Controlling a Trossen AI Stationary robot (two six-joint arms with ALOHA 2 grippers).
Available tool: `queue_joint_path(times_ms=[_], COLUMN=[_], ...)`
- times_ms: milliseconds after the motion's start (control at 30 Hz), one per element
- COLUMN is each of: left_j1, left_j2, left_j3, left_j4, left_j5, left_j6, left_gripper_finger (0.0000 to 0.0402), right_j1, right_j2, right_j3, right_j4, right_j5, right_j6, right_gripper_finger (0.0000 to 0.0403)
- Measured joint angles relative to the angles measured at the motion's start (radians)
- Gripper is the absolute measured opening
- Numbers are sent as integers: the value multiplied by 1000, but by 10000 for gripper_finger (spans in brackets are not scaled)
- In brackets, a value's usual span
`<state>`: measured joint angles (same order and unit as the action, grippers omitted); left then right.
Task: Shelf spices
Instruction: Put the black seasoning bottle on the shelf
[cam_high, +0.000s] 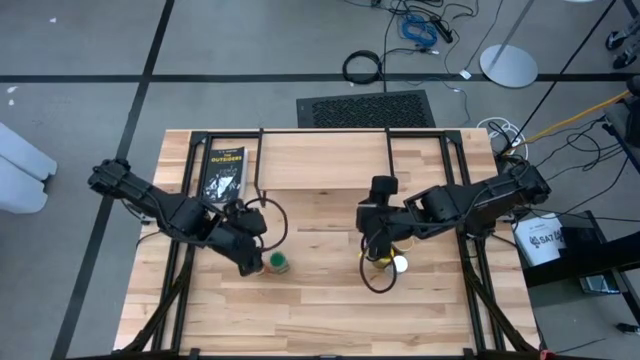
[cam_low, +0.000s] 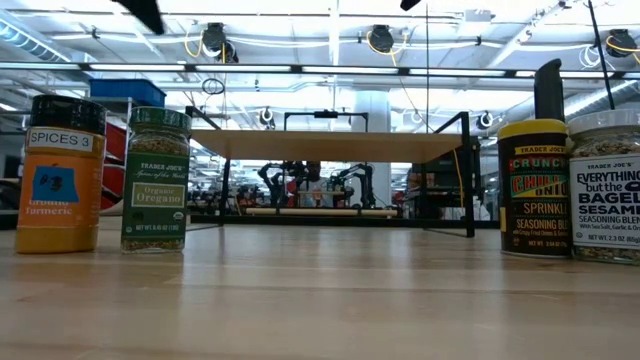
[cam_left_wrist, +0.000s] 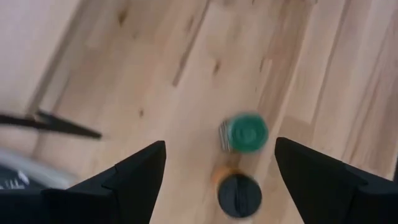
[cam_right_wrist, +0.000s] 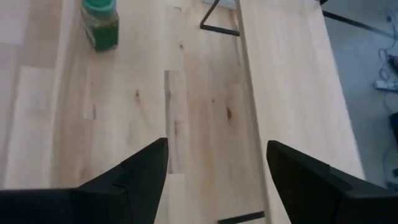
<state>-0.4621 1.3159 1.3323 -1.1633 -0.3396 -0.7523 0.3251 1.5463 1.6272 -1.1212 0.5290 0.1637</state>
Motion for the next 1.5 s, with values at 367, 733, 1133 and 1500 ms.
queue_joint_path(times_ms=[367,733,1133,1500], left_j1=[-183,-360,-373,-369], left_j2=[0,13,93,95], left_j3=[0,-57,-98,-98], left_j4=[-59,-26,-19,-13], left_j5=[-82,-185,-174,-155], left_j6=[-318,-470,-500,-543], left_gripper_finger=[311,311,311,374], right_j1=[-78,-125,-125,-125], right_j2=[0,0,0,0], right_j3=[0,0,0,0], right_j4=[2,2,31,62], right_j5=[-7,-13,-67,-67], right_j6=[-150,-184,-181,-183], right_gripper_finger=[260,260,260,260])
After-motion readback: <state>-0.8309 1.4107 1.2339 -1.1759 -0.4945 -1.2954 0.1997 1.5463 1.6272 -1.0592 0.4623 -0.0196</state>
